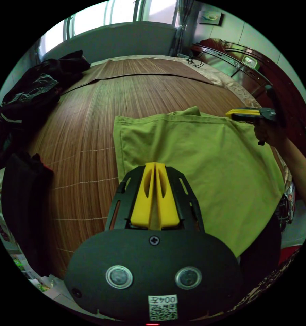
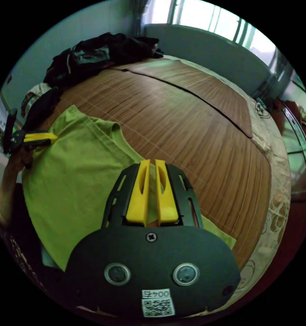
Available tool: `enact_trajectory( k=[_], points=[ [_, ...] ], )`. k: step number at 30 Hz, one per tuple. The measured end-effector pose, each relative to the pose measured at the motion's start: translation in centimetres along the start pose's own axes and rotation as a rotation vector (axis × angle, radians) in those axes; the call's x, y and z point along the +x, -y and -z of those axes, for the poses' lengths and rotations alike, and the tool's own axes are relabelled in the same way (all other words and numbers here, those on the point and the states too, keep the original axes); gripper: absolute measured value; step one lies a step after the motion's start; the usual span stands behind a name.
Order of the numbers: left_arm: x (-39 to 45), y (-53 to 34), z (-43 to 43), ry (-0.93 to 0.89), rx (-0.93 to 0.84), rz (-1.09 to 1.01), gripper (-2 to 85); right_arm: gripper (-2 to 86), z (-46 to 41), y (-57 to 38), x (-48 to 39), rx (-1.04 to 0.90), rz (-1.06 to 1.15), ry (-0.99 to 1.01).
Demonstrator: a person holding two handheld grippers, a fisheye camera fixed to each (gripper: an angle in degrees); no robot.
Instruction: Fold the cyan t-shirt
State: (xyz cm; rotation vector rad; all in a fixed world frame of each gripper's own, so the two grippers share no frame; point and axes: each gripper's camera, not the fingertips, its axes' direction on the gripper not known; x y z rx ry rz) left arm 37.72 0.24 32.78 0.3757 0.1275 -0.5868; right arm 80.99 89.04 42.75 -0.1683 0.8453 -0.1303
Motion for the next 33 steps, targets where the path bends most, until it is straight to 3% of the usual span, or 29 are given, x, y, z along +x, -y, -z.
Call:
enact_trajectory(
  k=[6, 13, 18, 25, 30, 33],
  points=[
    [-0.6, 0.3, -0.3, -0.027, 0.001, 0.012, 0.1, 3.6, 3.4, -7.3, 3.5, 0.081, -0.211, -0.047],
    [-0.6, 0.5, -0.4, -0.016, 0.000, 0.008, 0.1, 8.4, 1.3, -13.9, 4.7, -0.045, -0.193, -0.190],
    [-0.8, 0.4, -0.4, -0.020, 0.000, 0.010, 0.1, 0.4, -1.4, -16.9, 5.2, -0.123, -0.128, -0.305],
    [-1.2, 0.3, -0.1, -0.026, 0.002, 0.013, 0.1, 3.4, 1.8, -25.0, 12.1, 0.047, -0.499, -0.159],
    [-1.3, 0.0, 0.3, -0.021, 0.002, 0.011, 0.1, 9.6, 3.3, -31.4, 14.4, 0.042, -0.610, -0.206],
    [-1.2, -0.1, 0.5, -0.013, 0.001, 0.008, 0.1, 8.3, 2.1, -34.6, 15.6, 0.023, -0.639, -0.058]
  ],
)
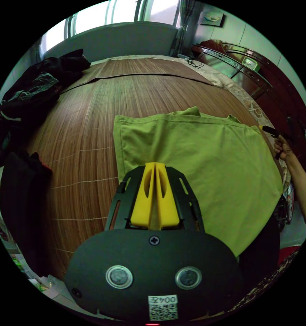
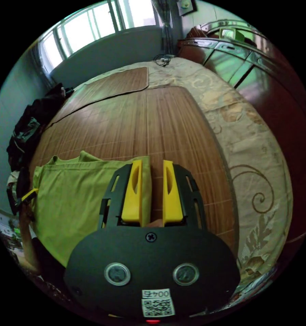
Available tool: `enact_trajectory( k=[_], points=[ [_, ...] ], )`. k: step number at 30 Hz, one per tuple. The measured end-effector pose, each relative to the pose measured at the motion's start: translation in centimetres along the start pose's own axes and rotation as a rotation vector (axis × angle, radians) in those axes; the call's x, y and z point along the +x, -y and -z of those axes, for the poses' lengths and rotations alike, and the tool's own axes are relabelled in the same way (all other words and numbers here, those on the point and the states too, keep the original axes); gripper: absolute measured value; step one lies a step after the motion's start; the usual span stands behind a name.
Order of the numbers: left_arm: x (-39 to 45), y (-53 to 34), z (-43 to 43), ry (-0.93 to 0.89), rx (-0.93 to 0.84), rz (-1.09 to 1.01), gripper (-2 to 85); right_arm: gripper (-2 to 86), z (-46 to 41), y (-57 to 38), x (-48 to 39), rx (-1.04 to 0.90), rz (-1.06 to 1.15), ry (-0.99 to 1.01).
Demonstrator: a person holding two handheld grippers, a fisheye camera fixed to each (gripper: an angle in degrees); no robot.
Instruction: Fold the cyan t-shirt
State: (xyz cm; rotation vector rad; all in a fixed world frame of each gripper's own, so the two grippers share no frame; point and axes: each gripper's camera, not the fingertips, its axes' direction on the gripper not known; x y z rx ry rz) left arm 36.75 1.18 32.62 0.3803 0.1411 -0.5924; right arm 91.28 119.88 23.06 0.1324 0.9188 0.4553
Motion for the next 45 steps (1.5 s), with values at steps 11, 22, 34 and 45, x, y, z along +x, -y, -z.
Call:
enact_trajectory(
  k=[11, 22, 34, 45],
  points=[
    [-0.5, -0.9, 1.3, -0.009, -0.002, 0.004, 0.2, 3.7, 0.8, -7.7, 7.1, 0.096, -0.161, 0.012],
    [-1.0, -0.2, 9.0, 0.082, 0.109, -0.014, 1.3, 0.3, 7.3, -24.1, 3.3, 0.047, 0.130, 0.019],
    [-2.0, -1.7, 9.8, 0.055, -0.002, -0.085, 0.2, 5.9, 11.0, -38.4, 9.0, -0.029, 0.101, 0.082],
    [-2.3, -19.7, 16.4, 0.076, -0.029, 0.065, 0.1, 7.2, 10.3, -43.9, 12.5, -0.003, 0.133, 0.229]
  ],
)
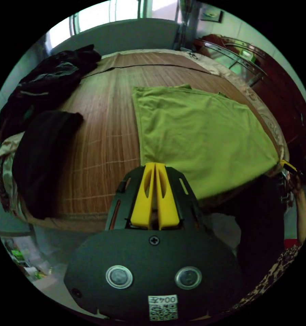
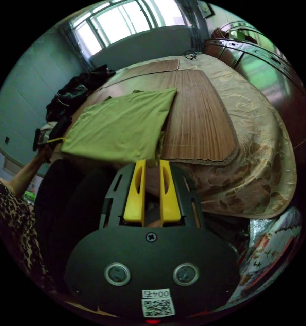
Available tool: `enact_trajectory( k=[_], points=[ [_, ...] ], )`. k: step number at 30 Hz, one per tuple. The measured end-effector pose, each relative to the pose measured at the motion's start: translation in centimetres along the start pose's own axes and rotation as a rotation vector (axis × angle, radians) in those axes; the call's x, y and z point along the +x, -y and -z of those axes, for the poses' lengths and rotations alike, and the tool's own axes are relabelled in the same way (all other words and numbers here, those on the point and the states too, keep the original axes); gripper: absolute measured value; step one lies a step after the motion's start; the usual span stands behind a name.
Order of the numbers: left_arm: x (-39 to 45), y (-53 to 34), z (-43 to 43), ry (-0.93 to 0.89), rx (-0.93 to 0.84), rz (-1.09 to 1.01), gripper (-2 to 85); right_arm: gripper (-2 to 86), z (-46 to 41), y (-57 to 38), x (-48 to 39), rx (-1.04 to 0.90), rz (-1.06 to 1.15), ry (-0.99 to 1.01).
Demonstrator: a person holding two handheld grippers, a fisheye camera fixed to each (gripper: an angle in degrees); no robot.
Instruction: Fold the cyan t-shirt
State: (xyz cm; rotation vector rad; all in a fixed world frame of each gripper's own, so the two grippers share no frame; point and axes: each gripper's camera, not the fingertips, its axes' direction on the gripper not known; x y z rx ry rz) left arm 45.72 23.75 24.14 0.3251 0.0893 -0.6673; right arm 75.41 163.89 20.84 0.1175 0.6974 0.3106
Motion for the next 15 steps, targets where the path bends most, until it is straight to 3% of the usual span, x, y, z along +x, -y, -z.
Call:
enact_trajectory(
  k=[2, 7, 15],
  points=[
    [-0.1, -0.7, 0.7, -0.003, 0.022, 0.005, 0.1, 6.1, -0.8, -0.4, 0.6, -0.010, -0.050, 0.055],
    [0.3, -1.7, 0.0, 0.061, -0.051, -0.081, 0.1, 0.2, -1.9, -1.9, 0.4, -0.057, -0.047, -0.020],
    [-4.3, -5.3, 5.4, -0.021, 0.010, 0.035, 0.1, 4.6, 1.2, -4.2, 0.2, 0.059, -0.271, 0.098]
  ],
)
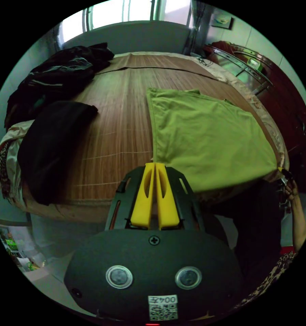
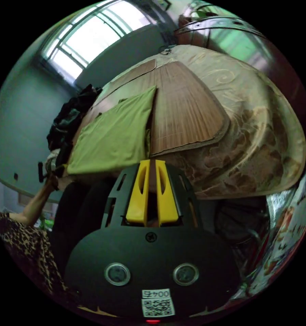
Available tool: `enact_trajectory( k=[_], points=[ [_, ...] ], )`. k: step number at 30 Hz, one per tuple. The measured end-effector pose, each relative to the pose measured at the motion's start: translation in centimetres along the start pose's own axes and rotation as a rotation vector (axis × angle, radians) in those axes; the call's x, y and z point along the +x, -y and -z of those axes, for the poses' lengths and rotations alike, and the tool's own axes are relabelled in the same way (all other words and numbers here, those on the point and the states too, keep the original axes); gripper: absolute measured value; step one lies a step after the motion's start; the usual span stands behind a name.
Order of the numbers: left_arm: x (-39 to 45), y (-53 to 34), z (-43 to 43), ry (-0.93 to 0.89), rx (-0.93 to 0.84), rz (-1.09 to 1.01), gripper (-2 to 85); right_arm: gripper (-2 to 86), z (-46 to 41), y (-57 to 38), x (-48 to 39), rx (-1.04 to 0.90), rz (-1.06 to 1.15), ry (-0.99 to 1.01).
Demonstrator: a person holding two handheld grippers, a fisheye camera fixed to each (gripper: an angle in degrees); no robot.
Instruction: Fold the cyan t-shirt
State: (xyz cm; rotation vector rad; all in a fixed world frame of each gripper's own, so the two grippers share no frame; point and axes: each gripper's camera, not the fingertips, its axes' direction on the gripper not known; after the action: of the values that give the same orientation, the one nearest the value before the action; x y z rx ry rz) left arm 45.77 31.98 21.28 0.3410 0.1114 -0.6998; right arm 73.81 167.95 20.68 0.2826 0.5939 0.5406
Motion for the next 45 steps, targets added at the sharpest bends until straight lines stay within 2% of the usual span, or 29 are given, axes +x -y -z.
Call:
enact_trajectory(
  k=[4, 6, 10, 14, 17, 19, 23, 28, 31, 36, 45],
  points=[
    [0.8, -2.0, -0.3, -0.011, -0.028, -0.085, 0.2, 6.3, 0.1, -1.8, -0.4, 0.060, -0.217, 0.137],
    [1.4, -3.0, -1.2, 0.052, -0.046, -0.134, 0.2, 6.3, -0.6, -1.8, -2.0, 0.008, -0.225, 0.089],
    [1.1, -2.8, 0.2, 0.080, -0.068, -0.097, 0.2, 4.3, -0.4, -0.4, -9.3, 0.014, -0.040, -0.220],
    [2.7, -3.2, 2.1, 0.141, 0.014, -0.195, 0.1, 1.8, -3.1, 1.2, -17.4, -0.006, 0.209, -0.545],
    [2.6, -4.0, 0.2, 0.158, -0.055, -0.222, 0.2, -0.1, -6.9, 1.5, -20.4, -0.095, 0.284, -0.658],
    [2.2, -5.1, 0.7, 0.157, 0.006, -0.217, 0.2, -0.4, -9.1, 1.3, -21.2, -0.178, 0.301, -0.680],
    [1.7, -5.8, 1.2, 0.149, 0.025, -0.227, 0.3, -0.7, -11.0, 0.6, -24.0, -0.143, 0.375, -0.800],
    [-1.0, -5.2, 2.4, 0.015, -0.013, -0.160, 0.4, -0.7, -11.7, 1.3, -25.4, -0.193, 0.448, -0.792],
    [-4.4, -6.4, 5.3, -0.061, 0.093, -0.094, 0.9, -0.7, -11.2, 2.0, -25.1, -0.196, 0.405, -0.705],
    [-7.1, -9.1, 6.3, -0.118, 0.035, -0.226, 4.6, -0.7, -11.0, 3.2, -24.4, -0.217, 0.306, -0.604],
    [-2.6, -8.1, 5.5, -0.119, 0.045, -0.449, 8.7, -0.5, -12.1, 4.7, -23.4, -0.291, 0.228, -0.565]
  ],
)
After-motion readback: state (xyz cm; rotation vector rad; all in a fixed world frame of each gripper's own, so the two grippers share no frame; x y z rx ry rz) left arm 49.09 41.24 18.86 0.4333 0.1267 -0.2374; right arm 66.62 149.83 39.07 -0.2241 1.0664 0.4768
